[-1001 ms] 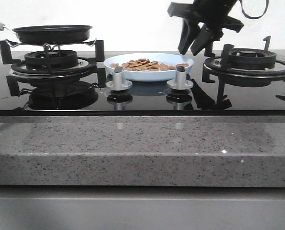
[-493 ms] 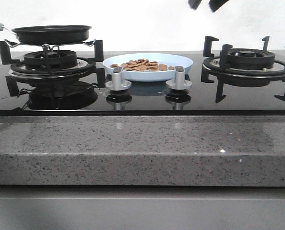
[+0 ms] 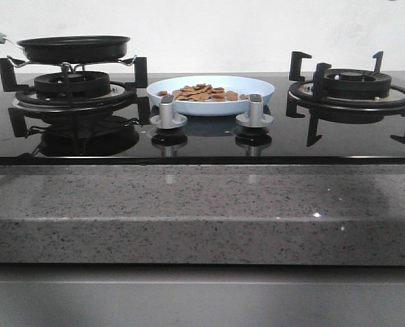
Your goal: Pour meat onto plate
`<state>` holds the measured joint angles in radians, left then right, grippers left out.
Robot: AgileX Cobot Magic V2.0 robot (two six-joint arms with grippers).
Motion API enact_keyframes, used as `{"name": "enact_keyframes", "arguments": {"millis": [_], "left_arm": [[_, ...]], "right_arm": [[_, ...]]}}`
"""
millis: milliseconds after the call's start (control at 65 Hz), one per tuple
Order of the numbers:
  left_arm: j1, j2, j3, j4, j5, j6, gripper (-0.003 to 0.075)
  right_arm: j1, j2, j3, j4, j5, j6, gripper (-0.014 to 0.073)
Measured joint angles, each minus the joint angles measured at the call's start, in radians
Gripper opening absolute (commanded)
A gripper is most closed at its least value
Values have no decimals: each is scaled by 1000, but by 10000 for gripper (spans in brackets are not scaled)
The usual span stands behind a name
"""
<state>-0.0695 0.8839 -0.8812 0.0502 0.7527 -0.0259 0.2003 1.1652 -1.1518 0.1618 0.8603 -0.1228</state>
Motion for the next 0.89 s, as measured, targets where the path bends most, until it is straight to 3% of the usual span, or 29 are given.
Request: {"name": "enact_keyframes", "arguments": {"millis": [446, 893], "left_arm": [[0, 0, 0, 0, 0, 0, 407], [0, 0, 0, 0, 0, 0, 405]], "right_arm": [[0, -519, 275, -6, 136, 0, 399], [0, -601, 291, -6, 175, 0, 391]]}}
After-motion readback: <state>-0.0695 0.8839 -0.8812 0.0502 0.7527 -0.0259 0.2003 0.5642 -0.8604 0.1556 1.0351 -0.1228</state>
